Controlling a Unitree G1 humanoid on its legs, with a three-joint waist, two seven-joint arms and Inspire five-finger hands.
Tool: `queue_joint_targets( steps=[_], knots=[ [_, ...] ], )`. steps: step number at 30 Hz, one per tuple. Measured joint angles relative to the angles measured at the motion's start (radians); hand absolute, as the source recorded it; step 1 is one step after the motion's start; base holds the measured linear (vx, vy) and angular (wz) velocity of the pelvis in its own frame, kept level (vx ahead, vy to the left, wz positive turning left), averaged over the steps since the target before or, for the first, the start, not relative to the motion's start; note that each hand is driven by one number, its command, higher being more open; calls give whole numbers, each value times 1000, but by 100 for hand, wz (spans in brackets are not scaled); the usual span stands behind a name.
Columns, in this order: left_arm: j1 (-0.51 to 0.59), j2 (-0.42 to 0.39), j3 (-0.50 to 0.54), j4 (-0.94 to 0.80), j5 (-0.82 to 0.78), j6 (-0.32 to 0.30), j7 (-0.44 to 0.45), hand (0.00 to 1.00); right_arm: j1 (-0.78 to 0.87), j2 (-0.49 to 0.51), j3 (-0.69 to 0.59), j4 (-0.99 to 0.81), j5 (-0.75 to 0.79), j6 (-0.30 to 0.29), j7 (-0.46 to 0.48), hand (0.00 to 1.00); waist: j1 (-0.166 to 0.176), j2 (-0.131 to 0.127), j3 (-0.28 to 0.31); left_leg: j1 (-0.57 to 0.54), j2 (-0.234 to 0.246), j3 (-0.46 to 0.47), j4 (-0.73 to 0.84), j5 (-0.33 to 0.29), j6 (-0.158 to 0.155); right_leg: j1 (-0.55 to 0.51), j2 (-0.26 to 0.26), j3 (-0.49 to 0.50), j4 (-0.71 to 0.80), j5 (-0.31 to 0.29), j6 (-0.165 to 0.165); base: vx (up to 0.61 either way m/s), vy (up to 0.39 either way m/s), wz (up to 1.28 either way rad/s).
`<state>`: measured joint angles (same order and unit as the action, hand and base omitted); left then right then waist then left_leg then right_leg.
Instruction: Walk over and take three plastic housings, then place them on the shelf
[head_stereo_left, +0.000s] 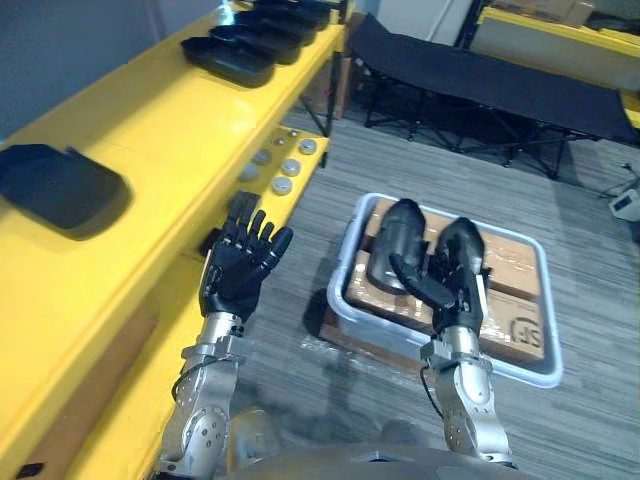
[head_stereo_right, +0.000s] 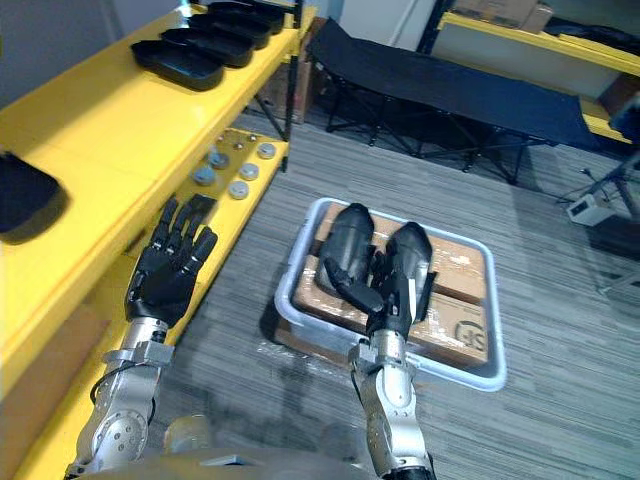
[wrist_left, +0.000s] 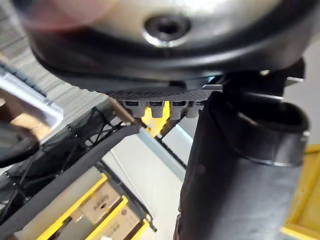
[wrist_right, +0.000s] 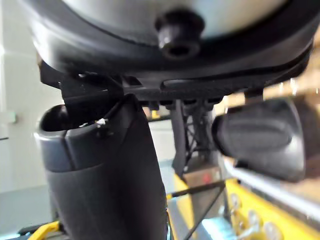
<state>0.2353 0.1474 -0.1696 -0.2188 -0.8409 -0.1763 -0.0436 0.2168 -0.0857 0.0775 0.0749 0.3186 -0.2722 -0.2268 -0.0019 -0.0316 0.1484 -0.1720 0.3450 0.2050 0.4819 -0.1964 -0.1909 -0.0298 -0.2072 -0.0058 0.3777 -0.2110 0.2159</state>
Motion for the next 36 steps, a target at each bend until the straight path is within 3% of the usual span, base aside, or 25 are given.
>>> queue_joint_targets(
  steps=[1,2,3,4,5,6,7,8,9,11,14,18,20,23,28,36],
  knots=[
    [-1,-21,-21,15,-20,2,1,100,6,-27,-21,0,0,13,0,100,-15,31,-10,6,16,-40,-53,30,-3,-1,32,-19,-28,-20,-13,21,-436,-14],
    [-1,-38,-61,28,-23,11,2,100,26,-51,-55,-1,0,32,0,100,-50,51,-21,11,22,-67,-101,83,36,3,53,-36,-30,-23,-20,25,-399,9],
    [0,-42,-80,28,-23,16,2,100,40,-59,-75,-3,0,41,1,100,-63,54,-23,18,22,-70,-116,107,64,9,57,-48,-29,-23,-20,32,-323,32],
    [1,-46,-124,28,-20,24,-10,100,80,-72,-122,-14,2,54,3,100,-73,55,-23,40,22,-68,-138,159,131,28,64,-60,-27,-23,-21,21,-277,17],
    [2,-49,-139,28,-18,24,-16,100,96,-79,-138,-22,2,54,4,100,-77,56,-24,47,23,-66,-141,181,143,35,66,-66,-28,-23,-24,-5,-254,0],
    [1,-56,-159,27,-15,24,-21,100,123,-93,-170,-52,2,53,4,100,-83,59,-28,52,22,-64,-142,195,131,31,70,-66,-31,-22,-52,-8,-172,-40],
    [-1,-57,-164,21,-15,24,-21,100,124,-113,-188,-78,3,51,4,100,-81,69,-34,66,-8,-70,-152,164,96,21,66,-33,-39,-27,-78,-12,-63,-56],
    [-2,-57,-164,19,-14,23,-21,100,121,-120,-191,-83,3,49,5,100,-80,73,-37,72,-25,-76,-154,147,90,13,65,-19,-45,-28,-81,-1,6,-85],
    [-5,-57,-163,19,-13,23,-20,100,110,-131,-192,-86,3,47,5,100,-77,85,-42,77,-59,-96,-154,91,92,-13,65,13,-50,-24,-92,-21,61,-70],
    [-3,-55,-162,19,-11,23,-20,100,115,-129,-172,-84,3,47,2,100,-72,87,-44,95,-88,-131,-173,32,90,-48,71,49,-40,-19,-89,-55,109,-65],
    [-2,-39,-152,19,-11,27,-23,100,91,-125,-144,-56,-23,47,-25,100,-54,82,-41,118,-110,-105,-203,-5,38,-82,54,84,-37,15,-68,-99,194,-49],
    [-5,-3,-108,19,-9,49,-24,100,-3,-122,-164,77,-36,52,-32,100,-40,65,-20,69,-127,-87,-137,-22,40,-81,28,68,-129,126,-57,-137,181,-26],
    [-34,33,-89,19,-5,50,-21,100,-82,-123,-202,159,-37,63,-71,100,-26,45,25,14,-127,-104,-75,-34,47,-54,23,28,-217,197,-57,-198,156,7],
    [-77,76,-76,21,-4,46,-21,100,-204,-147,-225,232,-35,64,-128,100,-6,22,71,-71,-136,-129,-25,-38,56,-58,13,-24,-297,224,-67,-174,64,16],
    [-147,81,-100,23,-4,47,-21,100,-438,-262,-231,333,5,73,-185,100,29,58,152,-171,-142,-180,-15,6,51,-108,20,-62,-332,260,-54,-130,-20,21],
    [-251,92,-108,52,29,44,-29,100,-680,-395,-223,554,50,122,-240,100,58,65,246,-210,-145,-215,-11,30,47,-124,26,-101,-331,296,-53,-14,-17,10]
  ],
)
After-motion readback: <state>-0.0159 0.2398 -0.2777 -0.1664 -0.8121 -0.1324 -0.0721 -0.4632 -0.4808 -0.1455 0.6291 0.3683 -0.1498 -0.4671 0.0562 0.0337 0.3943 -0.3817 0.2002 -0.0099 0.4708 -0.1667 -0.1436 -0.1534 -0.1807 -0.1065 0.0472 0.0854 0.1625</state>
